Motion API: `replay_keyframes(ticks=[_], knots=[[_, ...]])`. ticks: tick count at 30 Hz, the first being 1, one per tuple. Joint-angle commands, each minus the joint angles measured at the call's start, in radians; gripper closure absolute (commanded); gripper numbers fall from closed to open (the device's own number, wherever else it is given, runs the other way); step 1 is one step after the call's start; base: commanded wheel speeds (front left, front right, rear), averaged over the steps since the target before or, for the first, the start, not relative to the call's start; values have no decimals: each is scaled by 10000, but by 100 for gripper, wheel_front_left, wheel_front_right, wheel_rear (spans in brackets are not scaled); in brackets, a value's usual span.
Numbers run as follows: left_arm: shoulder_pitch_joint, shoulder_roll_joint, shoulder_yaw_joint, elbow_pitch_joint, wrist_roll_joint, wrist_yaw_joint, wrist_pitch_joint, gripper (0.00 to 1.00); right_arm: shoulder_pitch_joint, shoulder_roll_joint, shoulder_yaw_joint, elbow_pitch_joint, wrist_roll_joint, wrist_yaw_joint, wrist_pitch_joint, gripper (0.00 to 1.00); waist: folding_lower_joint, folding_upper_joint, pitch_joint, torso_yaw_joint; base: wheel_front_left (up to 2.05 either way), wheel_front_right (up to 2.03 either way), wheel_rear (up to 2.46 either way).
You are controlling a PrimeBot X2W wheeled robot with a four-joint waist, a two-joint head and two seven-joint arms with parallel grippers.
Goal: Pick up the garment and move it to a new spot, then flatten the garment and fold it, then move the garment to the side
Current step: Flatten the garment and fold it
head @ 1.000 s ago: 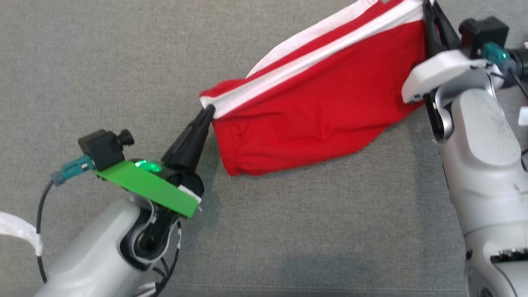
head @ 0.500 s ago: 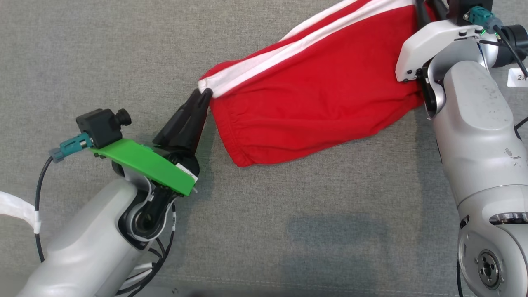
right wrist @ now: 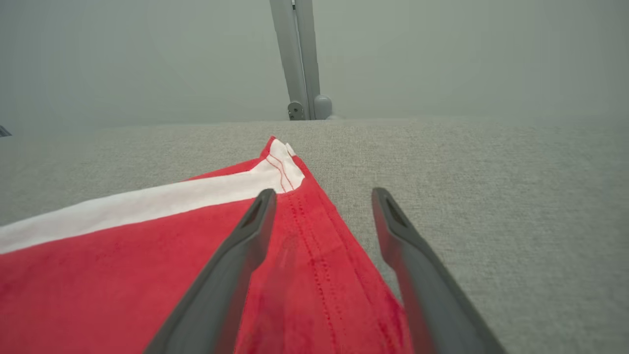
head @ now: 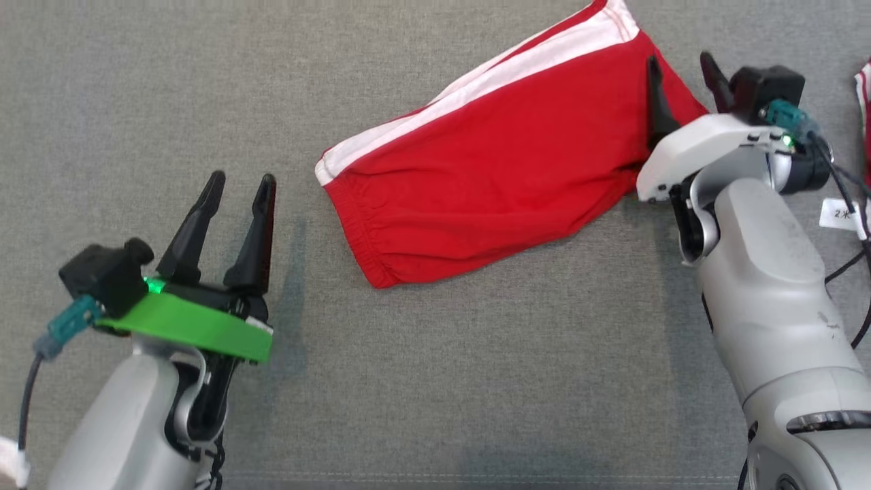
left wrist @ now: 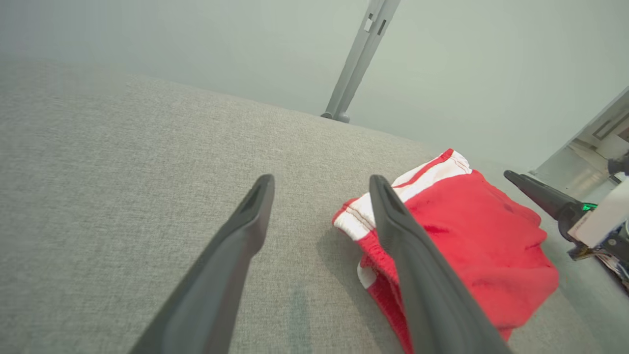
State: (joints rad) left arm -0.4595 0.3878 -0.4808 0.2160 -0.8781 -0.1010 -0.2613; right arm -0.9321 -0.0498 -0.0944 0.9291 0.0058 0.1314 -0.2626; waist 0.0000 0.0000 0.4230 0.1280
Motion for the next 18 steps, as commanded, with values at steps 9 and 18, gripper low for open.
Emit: replay_keyframes(ticks=[9,18], knots=[[3200,-1271,2204,-1348,3958,141,-38,0,404,-461,-52,1287,1156,-16,727,0,0,0,-1027,56,0,0,0],[3970,-2152,2342,-1251,5507,-246,-38,0,24,-1180,-593,2451,1345,-13,1907,0,0,0,-1115,1034,0,0,0]])
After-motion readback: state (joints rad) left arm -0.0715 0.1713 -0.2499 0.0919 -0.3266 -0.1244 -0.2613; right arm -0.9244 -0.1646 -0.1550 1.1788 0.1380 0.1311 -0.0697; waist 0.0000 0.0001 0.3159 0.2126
